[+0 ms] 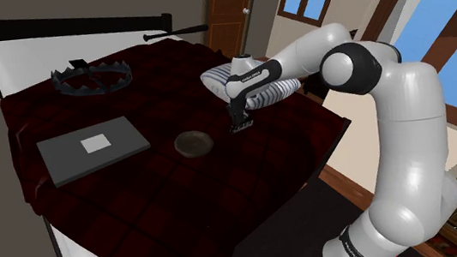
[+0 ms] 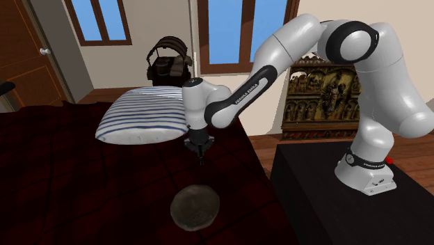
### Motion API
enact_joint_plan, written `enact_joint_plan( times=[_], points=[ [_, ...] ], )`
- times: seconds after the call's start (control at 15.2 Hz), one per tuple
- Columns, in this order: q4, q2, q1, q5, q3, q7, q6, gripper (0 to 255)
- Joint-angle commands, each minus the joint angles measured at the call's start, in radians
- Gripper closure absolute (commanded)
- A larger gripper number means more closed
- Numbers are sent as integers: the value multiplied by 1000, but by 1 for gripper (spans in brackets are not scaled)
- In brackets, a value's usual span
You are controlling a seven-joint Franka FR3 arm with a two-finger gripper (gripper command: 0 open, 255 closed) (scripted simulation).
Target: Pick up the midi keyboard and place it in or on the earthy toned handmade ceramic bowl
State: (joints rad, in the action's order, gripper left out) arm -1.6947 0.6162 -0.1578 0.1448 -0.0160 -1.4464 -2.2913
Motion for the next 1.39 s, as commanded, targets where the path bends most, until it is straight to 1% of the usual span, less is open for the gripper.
enact_joint_plan(
  times=[0.0, 1.25, 1.32],
  points=[
    [3, -18, 0, -2, -1, 2, 21, 255],
    [59, -146, -2, -18, -9, 25, 204, 255],
    [56, -151, 13, -16, -14, 5, 208, 255]
  ],
)
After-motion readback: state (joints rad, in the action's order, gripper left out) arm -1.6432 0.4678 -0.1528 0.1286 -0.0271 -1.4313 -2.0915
